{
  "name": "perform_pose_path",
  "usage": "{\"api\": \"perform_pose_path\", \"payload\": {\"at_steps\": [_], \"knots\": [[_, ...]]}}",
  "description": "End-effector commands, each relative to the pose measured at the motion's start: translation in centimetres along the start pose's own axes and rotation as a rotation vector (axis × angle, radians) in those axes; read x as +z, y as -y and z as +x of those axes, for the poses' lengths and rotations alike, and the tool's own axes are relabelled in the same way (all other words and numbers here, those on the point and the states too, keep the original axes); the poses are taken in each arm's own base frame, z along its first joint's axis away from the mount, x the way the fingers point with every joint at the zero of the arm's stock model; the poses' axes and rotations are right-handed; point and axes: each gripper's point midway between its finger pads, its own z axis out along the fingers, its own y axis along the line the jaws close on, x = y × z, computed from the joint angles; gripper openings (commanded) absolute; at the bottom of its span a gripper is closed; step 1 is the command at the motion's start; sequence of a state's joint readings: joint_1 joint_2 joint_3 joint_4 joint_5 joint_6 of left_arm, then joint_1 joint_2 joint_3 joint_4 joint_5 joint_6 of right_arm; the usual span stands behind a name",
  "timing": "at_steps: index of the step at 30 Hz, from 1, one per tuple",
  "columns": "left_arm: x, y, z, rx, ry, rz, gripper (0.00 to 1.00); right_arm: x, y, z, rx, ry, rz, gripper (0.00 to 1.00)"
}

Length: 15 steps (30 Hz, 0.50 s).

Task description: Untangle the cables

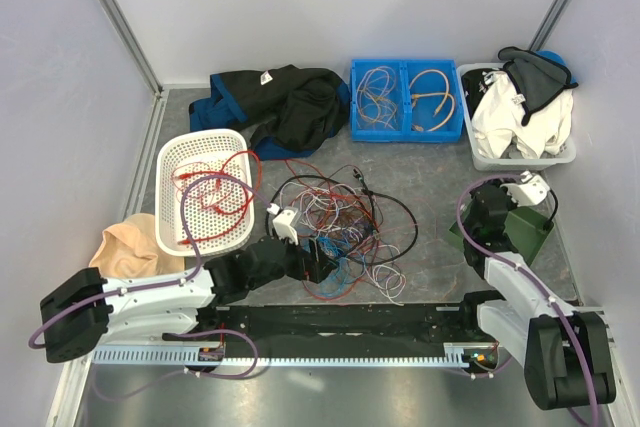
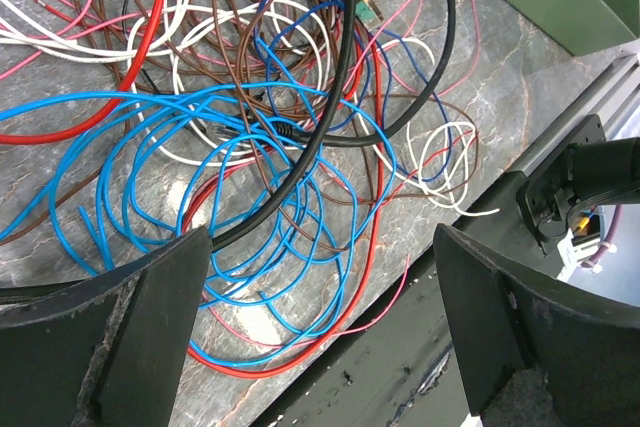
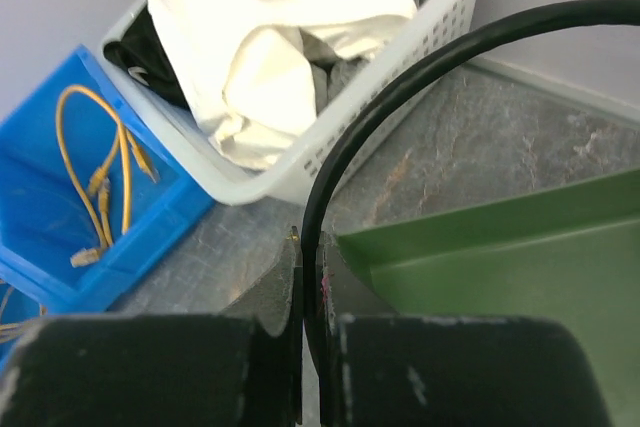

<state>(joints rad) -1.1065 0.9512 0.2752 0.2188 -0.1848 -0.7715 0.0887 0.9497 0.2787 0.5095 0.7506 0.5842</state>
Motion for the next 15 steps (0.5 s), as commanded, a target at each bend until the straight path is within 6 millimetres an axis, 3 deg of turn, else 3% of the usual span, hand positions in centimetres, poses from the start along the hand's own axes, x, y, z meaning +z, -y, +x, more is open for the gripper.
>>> {"api": "perform_pose_path", "payload": {"at_steps": [1, 5, 7, 8, 11, 15], "knots": [[0.3, 0.4, -0.8, 0.024, 0.033, 0.010, 1.00, -0.1, 0.0, 1.3, 0.010, -0.046, -0.018, 0.00], [0.5, 0.6, -0.7, 0.024, 0.020, 0.015, 1.00, -0.4, 0.3, 2.2, 0.004, -0.089, -0.012, 0.00], [0.6, 0.6, -0.5, 0.018, 0.014, 0.012, 1.00, -0.7, 0.4, 2.1, 0.018, -0.092, -0.012, 0.11], [0.6, 0.6, -0.5, 0.018, 0.012, 0.012, 1.00, -0.8, 0.7, 2.3, 0.012, -0.103, -0.004, 0.26], [0.5, 0.7, -0.5, 0.017, 0.013, 0.015, 1.00, -1.2, 0.7, 2.0, 0.023, -0.106, -0.007, 0.42], [0.5, 1.0, -0.7, 0.015, 0.014, 0.023, 1.00, -1.6, 0.6, 0.8, 0.037, -0.093, -0.003, 0.51]]}}
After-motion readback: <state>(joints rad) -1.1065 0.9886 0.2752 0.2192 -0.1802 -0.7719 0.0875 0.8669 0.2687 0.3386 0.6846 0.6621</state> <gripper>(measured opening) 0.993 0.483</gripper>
